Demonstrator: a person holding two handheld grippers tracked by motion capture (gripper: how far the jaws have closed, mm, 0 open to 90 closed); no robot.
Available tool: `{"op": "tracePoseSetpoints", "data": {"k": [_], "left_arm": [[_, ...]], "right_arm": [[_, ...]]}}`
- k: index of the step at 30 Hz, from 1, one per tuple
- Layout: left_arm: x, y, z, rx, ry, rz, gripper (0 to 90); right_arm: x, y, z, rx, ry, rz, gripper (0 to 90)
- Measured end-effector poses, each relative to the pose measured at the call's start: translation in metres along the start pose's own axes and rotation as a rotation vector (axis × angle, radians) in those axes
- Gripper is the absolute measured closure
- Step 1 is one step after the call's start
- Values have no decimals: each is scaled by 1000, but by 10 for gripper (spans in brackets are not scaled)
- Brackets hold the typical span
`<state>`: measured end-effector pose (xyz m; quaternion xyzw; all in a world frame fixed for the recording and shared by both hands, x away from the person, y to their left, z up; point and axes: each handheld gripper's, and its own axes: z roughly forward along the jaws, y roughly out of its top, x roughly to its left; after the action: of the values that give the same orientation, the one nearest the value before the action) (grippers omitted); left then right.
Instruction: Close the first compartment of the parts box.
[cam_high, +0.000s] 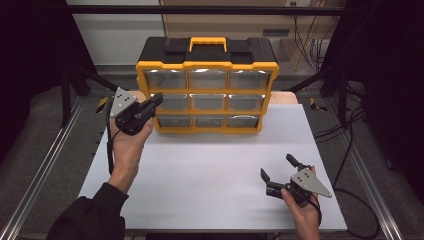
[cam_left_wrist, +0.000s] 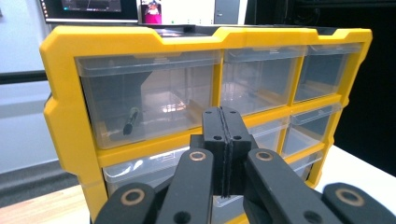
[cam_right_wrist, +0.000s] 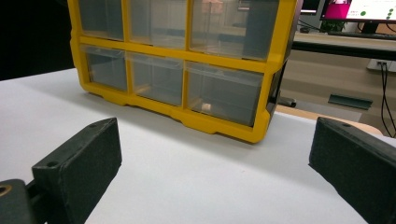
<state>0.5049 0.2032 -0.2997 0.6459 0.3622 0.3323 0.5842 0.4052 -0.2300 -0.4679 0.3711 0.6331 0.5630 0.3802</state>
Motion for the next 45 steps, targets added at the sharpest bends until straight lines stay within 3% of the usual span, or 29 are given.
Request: {"op": "tracePoseSetpoints", "data": {"k": [3, 8, 12, 18, 21, 27, 45], "left_arm": [[-1, 1, -5, -10, -7, -2, 830], [-4, 3, -10, -7, 13, 34, 578], [-6, 4, -12, -10, -5, 26, 408], [-8, 7, -13, -33, -44, 18, 259], [-9, 7, -13, -35, -56, 7, 210], [-13, 9, -13, -25, -60, 24, 112], [-22, -2, -22, -19, -98, 26, 48]], "right_arm": [[1, 0, 0, 1, 2, -2, 24], [1, 0, 0, 2, 2, -5, 24], [0, 0, 0, 0, -1, -1, 24], [0, 0, 0, 2, 0, -3, 23], [0, 0, 0, 3, 1, -3, 22], [0, 0, 0, 3, 0, -3, 22], [0, 0, 0, 8, -6, -10, 20]]}}
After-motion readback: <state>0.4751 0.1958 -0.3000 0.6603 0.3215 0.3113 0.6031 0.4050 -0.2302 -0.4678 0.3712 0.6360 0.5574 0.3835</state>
